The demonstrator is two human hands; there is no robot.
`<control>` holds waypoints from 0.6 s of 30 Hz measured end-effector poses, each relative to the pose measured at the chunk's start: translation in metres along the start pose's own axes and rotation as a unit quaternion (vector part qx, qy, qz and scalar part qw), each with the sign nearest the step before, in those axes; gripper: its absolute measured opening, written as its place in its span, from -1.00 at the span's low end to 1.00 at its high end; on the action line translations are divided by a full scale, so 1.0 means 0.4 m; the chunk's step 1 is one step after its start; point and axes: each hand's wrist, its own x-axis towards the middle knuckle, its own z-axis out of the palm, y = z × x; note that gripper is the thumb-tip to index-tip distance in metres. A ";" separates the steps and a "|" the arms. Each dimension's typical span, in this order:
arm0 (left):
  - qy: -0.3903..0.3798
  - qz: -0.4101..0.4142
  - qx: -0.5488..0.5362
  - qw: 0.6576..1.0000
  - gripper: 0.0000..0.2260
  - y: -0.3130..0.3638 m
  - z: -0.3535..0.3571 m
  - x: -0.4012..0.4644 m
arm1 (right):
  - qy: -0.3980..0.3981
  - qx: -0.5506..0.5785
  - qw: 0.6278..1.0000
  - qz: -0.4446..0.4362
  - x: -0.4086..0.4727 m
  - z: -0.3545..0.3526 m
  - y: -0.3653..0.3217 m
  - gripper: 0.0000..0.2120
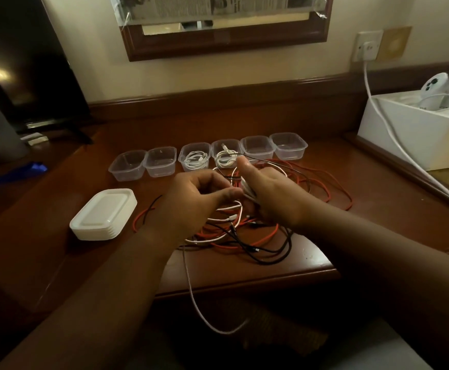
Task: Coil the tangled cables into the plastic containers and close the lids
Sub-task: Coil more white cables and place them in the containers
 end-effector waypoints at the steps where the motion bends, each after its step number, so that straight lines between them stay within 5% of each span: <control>1: -0.006 -0.020 -0.070 0.997 -0.81 -0.005 0.004 0.002 | -0.033 0.061 0.997 0.026 -0.003 -0.004 -0.007 -0.31; 4: 0.002 -0.057 -0.218 0.974 -0.74 -0.027 0.025 0.008 | -0.137 0.223 0.961 0.085 -0.006 -0.017 -0.022 -0.26; 12: -0.012 -0.113 -0.351 0.929 -0.76 -0.020 0.056 0.011 | -0.271 0.448 0.846 0.104 -0.015 -0.025 -0.045 -0.32; 15: 0.039 -0.179 -0.363 0.914 -0.80 -0.006 0.097 -0.006 | -0.208 0.532 0.821 0.028 -0.013 -0.020 -0.056 -0.32; 18: 0.057 -0.200 -0.301 0.931 -0.83 -0.002 0.130 -0.023 | -0.058 0.508 0.856 -0.079 -0.004 -0.016 -0.054 -0.34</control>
